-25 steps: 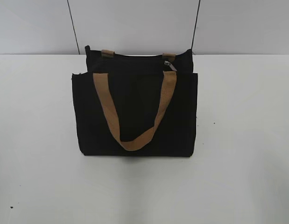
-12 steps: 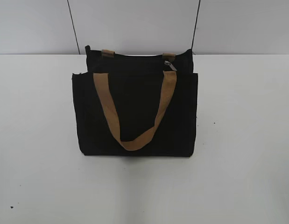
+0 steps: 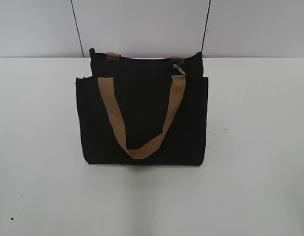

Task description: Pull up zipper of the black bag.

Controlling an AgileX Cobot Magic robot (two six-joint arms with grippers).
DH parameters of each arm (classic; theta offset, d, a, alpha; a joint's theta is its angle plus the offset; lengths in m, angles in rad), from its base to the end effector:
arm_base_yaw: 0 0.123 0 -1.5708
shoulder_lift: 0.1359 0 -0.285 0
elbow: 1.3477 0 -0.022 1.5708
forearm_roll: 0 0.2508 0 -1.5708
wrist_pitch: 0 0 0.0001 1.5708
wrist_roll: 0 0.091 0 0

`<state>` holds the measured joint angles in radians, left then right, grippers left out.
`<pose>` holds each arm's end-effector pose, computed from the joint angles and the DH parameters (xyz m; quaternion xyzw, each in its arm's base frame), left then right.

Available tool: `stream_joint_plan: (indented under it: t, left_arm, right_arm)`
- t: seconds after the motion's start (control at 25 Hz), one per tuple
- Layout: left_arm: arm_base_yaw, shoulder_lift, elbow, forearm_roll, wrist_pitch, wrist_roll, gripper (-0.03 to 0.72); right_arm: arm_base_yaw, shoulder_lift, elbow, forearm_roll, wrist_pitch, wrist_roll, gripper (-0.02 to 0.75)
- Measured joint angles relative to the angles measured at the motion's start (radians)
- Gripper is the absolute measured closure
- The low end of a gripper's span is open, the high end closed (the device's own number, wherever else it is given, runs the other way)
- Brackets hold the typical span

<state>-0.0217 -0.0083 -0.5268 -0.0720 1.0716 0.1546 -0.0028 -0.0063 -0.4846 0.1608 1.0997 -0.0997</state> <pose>-0.0100 -0.0055 0.2839 0.0767 0.8428 -0.0006 0.5327 -0.0063 0.0130 0.2707 -0.0461 0.8615 0.0545 0.5027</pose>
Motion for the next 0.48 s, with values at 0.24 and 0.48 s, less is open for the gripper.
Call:
stream_joint_plan:
  t: [0.24,0.48]
  left_arm:
    - [0.000,0.000,0.000,0.000,0.000,0.000,0.219]
    - [0.000,0.000,0.000,0.000,0.000,0.000,0.219]
  right_arm:
    - [0.000,0.000,0.000,0.000,0.000,0.000,0.264]
    - [0.000,0.000,0.000,0.000,0.000,0.000,0.264]
